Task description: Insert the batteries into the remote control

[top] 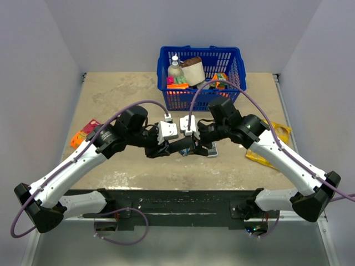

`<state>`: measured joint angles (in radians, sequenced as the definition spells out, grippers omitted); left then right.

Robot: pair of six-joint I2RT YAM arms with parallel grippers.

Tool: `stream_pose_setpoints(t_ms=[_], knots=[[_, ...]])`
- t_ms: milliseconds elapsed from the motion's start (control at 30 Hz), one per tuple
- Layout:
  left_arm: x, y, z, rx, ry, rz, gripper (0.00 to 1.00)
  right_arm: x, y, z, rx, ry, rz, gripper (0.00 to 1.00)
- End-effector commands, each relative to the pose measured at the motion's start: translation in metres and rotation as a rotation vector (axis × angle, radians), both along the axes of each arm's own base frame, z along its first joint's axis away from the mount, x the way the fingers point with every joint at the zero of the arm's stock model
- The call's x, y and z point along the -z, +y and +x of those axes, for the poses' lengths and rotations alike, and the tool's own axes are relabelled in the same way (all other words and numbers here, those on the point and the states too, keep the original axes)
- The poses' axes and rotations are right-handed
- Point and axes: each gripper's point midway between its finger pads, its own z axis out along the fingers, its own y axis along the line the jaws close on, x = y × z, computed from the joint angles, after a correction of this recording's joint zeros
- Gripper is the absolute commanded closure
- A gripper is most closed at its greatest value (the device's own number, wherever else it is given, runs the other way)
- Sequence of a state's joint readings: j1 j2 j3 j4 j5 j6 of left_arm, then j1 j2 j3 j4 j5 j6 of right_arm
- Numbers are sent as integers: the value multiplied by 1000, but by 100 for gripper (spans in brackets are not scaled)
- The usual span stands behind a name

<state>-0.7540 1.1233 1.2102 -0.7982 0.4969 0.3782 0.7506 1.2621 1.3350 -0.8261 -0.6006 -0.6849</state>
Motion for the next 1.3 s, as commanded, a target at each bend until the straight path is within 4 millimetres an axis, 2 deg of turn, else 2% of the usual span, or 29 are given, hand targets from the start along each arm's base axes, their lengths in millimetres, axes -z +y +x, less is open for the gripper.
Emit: stream_pose_setpoints(t_ms=[0,200,400,467,567,667,700,733,767,800,833,867,900,933,967,1000,1033,1067,1100,1133,1167,1200,1233,1267], knots=[[-18,-6,-1,35,-28,-35,99,-20,4,-4,-31,-13,49,39],[-18,-6,-1,34,-29,-34,99,-16,6,-3,-23,12,38,49],[-20,-4,-2,33,-35,-38,98,-13,5,-3,-20,19,29,65],[-23,-4,-1,30,-44,-45,96,-13,5,-3,-17,19,27,74],[-29,-4,0,22,-67,-63,81,-14,4,-2,-10,14,28,87],[-40,-1,6,-21,-113,-94,55,-18,3,-1,13,1,52,97],[-41,0,8,-49,-115,-103,41,-23,6,3,35,-12,77,99],[-54,5,17,-107,-174,-131,35,-20,5,4,50,-14,80,100],[-60,8,24,-159,-199,-147,29,-31,6,10,74,-56,119,100],[-63,13,31,-240,-196,-166,19,-34,6,12,102,-56,140,100],[-85,25,47,-364,-277,-226,14,-29,6,12,118,-52,148,100],[-95,29,51,-420,-296,-270,9,-37,4,12,134,-73,180,100],[-97,34,55,-497,-274,-318,4,-47,7,20,176,-95,230,100],[-125,51,65,-629,-338,-427,1,-41,7,23,203,-91,240,100],[-124,56,67,-718,-275,-502,0,-45,6,27,235,-103,268,100],[-131,62,69,-774,-267,-563,0,-63,8,34,285,-129,354,100],[-154,78,70,-860,-287,-688,0,-56,8,36,313,-116,371,100],[-146,81,71,-933,-193,-772,0,-72,11,41,332,-147,444,100],[-155,86,71,-974,-165,-869,0,-78,11,41,364,-117,494,100],[-160,98,68,-1029,-138,-950,0,-70,11,44,395,-103,509,100],[-149,98,68,-1071,-41,-1018,0,-86,14,47,401,-123,584,100],[-146,100,67,-1088,-6,-1064,0,-89,15,46,420,-88,624,100],[-162,105,61,-1066,13,-1181,0,-83,18,46,424,-71,638,100],[-150,101,61,-1074,95,-1232,0,-91,22,44,414,-77,685,100]])
